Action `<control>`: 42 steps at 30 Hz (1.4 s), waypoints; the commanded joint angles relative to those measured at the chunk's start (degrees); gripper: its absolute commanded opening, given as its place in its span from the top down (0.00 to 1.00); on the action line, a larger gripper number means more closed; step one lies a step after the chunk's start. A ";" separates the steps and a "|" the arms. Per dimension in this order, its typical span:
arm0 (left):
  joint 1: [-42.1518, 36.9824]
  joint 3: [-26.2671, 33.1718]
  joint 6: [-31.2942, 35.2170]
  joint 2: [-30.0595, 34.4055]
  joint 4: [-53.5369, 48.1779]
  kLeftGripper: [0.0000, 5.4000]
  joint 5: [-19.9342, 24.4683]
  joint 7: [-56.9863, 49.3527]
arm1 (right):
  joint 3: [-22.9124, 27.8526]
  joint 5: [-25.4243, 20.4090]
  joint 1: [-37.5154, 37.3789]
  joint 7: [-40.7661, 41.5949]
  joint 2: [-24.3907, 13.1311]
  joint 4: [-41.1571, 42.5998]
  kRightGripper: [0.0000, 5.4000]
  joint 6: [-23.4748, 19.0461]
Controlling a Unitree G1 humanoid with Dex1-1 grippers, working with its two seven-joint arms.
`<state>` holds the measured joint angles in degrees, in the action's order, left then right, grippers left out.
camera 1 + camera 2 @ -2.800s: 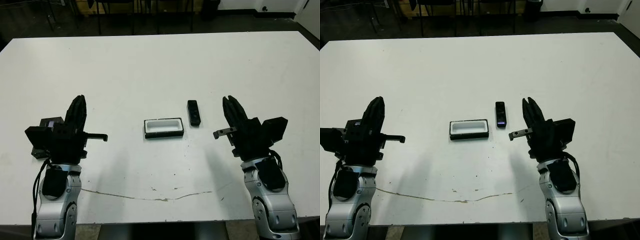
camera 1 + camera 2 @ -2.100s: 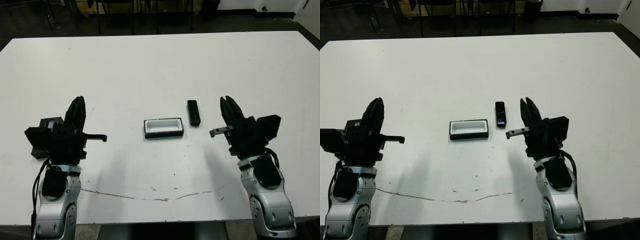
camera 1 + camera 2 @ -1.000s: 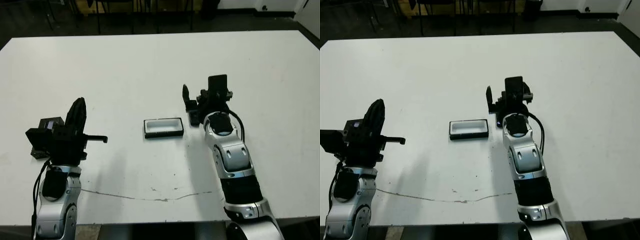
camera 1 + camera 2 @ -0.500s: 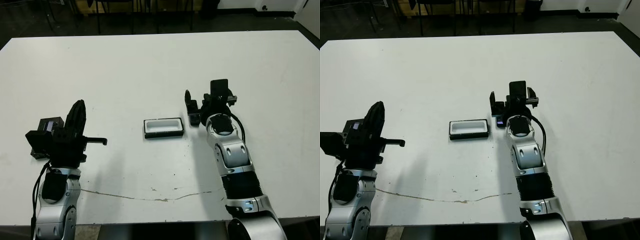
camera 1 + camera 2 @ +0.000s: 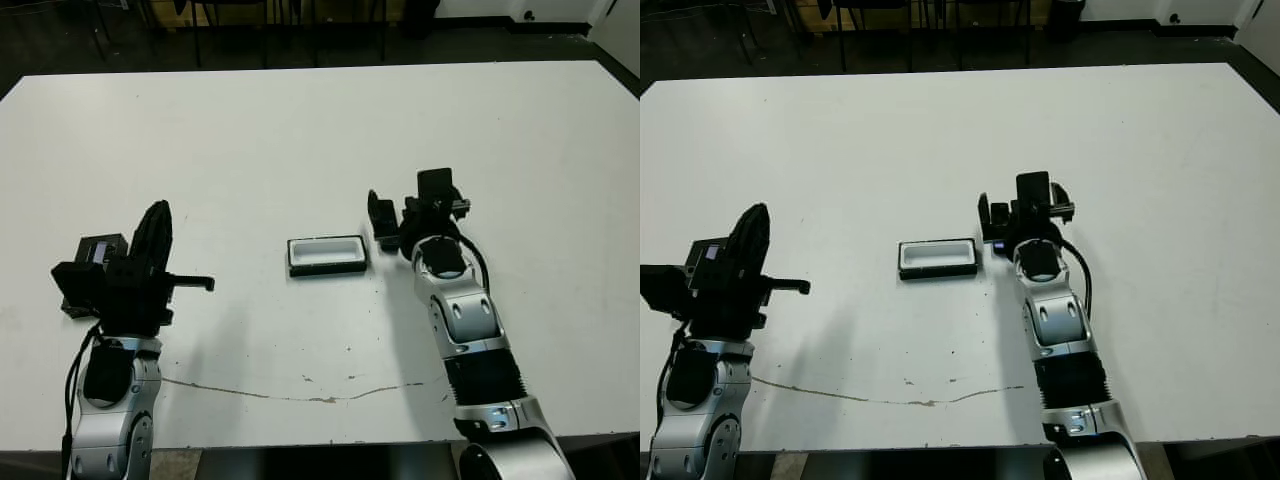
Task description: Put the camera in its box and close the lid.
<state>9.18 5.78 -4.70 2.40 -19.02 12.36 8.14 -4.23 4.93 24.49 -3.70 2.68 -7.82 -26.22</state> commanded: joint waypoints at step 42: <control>0.94 0.15 0.42 0.54 0.71 1.00 -0.71 0.06 | -2.50 2.21 -9.01 -1.36 1.96 2.03 0.00 -2.82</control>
<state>9.37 5.74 -4.99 2.42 -18.83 12.15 8.54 -6.84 6.91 17.37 -4.66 4.62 -4.83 -27.83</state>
